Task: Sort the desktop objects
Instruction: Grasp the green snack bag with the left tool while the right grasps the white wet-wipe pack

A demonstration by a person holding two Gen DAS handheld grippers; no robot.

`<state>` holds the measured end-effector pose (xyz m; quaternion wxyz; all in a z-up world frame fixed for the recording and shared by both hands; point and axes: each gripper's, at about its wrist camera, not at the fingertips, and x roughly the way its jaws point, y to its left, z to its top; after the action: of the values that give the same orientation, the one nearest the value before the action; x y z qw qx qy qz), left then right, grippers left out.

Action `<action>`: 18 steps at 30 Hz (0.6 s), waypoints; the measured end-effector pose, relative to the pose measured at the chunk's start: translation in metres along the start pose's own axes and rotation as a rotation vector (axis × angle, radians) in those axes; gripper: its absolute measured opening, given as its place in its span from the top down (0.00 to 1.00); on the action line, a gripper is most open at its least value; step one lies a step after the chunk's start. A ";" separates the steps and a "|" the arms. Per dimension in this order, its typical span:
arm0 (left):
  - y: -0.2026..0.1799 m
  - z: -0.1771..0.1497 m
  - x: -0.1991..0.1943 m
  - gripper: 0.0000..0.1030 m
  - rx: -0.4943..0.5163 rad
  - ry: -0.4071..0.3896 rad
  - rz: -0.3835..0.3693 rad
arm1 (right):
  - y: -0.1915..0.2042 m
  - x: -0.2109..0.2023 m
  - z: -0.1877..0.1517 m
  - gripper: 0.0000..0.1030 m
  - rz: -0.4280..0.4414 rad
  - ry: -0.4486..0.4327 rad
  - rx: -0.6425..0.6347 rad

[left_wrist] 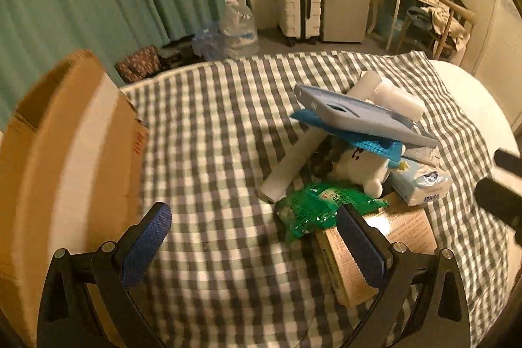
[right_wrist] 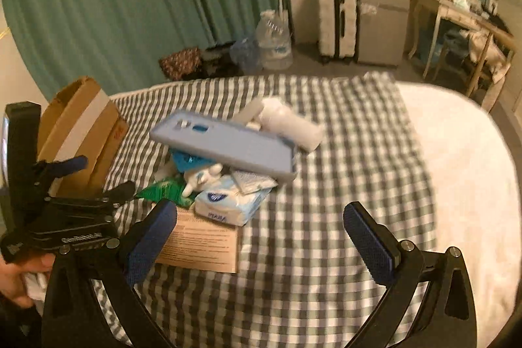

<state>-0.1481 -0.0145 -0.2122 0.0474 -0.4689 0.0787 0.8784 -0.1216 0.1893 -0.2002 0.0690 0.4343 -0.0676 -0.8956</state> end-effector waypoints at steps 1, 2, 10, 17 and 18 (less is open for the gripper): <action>0.000 0.000 0.004 0.00 -0.007 0.005 -0.013 | 0.001 0.005 0.000 0.01 0.010 0.013 0.008; 0.000 0.000 0.008 0.00 -0.010 0.008 -0.024 | 0.003 0.010 0.000 0.01 0.018 0.021 0.008; -0.008 -0.003 0.032 0.00 -0.010 0.015 -0.085 | 0.016 0.044 -0.002 0.06 0.026 0.079 -0.004; -0.006 -0.004 0.044 0.12 -0.066 0.052 -0.172 | 0.021 0.063 -0.001 0.12 0.000 0.108 -0.019; -0.006 -0.004 0.045 0.17 -0.077 0.056 -0.185 | 0.021 0.064 -0.001 0.13 0.004 0.110 -0.016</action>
<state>-0.1686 -0.0092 -0.2523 0.1082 -0.4999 0.0025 0.8593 -0.1584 0.1570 -0.2464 0.0778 0.4824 -0.0575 -0.8706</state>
